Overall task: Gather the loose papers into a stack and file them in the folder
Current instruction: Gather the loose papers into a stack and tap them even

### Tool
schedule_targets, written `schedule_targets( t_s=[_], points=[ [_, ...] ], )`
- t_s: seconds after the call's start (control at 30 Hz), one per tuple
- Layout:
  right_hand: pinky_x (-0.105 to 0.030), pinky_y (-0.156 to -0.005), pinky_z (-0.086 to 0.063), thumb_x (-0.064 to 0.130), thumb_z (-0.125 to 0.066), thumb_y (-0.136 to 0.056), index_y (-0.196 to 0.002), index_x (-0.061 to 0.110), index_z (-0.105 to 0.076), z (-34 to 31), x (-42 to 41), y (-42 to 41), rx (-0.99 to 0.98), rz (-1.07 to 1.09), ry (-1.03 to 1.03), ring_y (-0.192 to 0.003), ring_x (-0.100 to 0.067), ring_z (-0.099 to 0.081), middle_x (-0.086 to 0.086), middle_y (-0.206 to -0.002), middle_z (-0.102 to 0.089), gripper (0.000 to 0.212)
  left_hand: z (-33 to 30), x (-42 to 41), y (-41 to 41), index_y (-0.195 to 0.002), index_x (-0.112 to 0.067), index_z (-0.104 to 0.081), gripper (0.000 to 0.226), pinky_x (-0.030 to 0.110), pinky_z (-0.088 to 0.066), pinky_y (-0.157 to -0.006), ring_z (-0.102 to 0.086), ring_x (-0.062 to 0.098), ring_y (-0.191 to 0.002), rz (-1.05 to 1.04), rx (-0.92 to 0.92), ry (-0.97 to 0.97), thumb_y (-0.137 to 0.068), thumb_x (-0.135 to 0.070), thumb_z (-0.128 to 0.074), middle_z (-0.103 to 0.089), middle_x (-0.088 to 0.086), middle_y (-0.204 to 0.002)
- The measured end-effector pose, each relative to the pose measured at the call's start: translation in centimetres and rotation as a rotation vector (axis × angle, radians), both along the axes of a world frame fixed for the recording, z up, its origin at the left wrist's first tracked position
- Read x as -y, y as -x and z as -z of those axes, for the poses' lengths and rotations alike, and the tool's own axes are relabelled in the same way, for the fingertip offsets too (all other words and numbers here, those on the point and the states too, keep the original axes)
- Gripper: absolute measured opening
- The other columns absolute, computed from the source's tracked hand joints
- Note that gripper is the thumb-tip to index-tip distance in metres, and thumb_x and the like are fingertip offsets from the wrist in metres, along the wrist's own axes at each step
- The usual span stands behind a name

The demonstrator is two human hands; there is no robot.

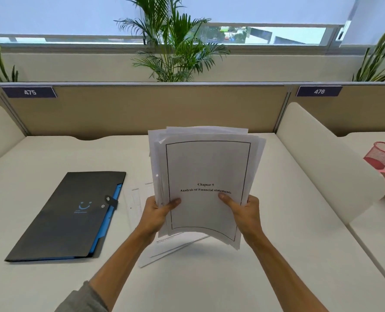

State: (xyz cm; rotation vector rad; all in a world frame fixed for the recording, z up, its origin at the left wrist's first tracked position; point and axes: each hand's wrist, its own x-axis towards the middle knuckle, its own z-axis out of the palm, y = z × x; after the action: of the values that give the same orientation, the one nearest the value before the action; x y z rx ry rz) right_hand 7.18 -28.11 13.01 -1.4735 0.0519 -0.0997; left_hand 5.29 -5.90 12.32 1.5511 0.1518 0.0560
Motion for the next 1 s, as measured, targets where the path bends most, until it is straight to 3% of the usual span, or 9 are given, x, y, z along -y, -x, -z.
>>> schedule_targets(
  t_s=[0.1,0.27,0.5,0.63,0.77,1.0],
  points=[
    [-0.016,-0.058,-0.055,0.013,-0.079,-0.078,-0.079,0.023,-0.073,-0.2,-0.1,0.2,0.008,0.004,0.005,-0.067,-0.006,-0.072,0.013,-0.072,-0.076,0.012,-0.4,0.3,0.4,-0.096,-0.032,-0.068,0.024,0.025,-0.054,-0.077,-0.071,0.0,-0.082,-0.015,0.009,0.014,-0.083,-0.012,-0.07,-0.076,-0.018,-0.087],
    [-0.033,-0.06,-0.061,0.014,-0.08,-0.077,-0.083,0.005,-0.076,-1.5,0.5,0.8,0.094,-0.019,0.089,-0.071,-0.025,-0.075,-0.009,-0.079,-0.077,0.012,-1.7,0.4,0.6,-0.095,-0.03,-0.068,0.026,0.031,-0.059,-0.072,-0.073,0.013,-0.085,0.008,0.062,0.019,-0.07,-0.03,-0.075,-0.077,-0.008,-0.09],
    [-0.032,-0.058,-0.061,0.017,-0.079,-0.077,-0.079,0.025,-0.074,-3.9,0.9,0.9,0.171,0.014,0.096,-0.068,-0.021,-0.074,0.002,-0.074,-0.077,0.009,-3.4,1.8,0.2,-0.094,-0.027,-0.071,0.014,0.028,-0.059,-0.063,-0.074,0.018,-0.079,0.003,0.123,0.04,-0.085,-0.017,-0.068,-0.077,-0.003,-0.086],
    [-0.027,-0.057,-0.06,0.018,-0.079,-0.077,-0.086,0.023,-0.073,-5.2,1.3,0.7,0.231,0.025,0.096,-0.069,-0.019,-0.074,0.005,-0.077,-0.077,0.013,-4.9,2.0,-0.3,-0.091,-0.024,-0.071,0.015,0.025,-0.058,-0.062,-0.074,0.014,-0.075,0.017,0.174,0.072,-0.084,-0.012,-0.068,-0.077,-0.006,-0.082],
    [-0.018,-0.055,-0.055,0.023,-0.076,-0.074,-0.091,0.025,-0.072,-6.2,1.9,0.7,0.307,-0.023,0.106,-0.073,-0.009,-0.07,0.016,-0.078,-0.074,0.017,-5.7,1.9,-0.5,-0.095,-0.023,-0.07,0.021,0.027,-0.058,-0.063,-0.073,0.015,-0.078,0.059,0.197,0.091,-0.073,-0.023,-0.071,-0.076,-0.004,-0.084],
    [-0.023,-0.06,-0.058,0.012,-0.079,-0.075,-0.08,0.022,-0.076,-3.6,2.8,0.6,0.216,-0.054,0.123,-0.069,-0.013,-0.073,0.005,-0.076,-0.078,0.012,-2.8,2.1,0.1,-0.093,-0.031,-0.072,0.024,0.032,-0.06,-0.068,-0.073,0.019,-0.083,0.038,0.097,0.063,-0.069,-0.029,-0.074,-0.077,-0.003,-0.09]
  ],
)
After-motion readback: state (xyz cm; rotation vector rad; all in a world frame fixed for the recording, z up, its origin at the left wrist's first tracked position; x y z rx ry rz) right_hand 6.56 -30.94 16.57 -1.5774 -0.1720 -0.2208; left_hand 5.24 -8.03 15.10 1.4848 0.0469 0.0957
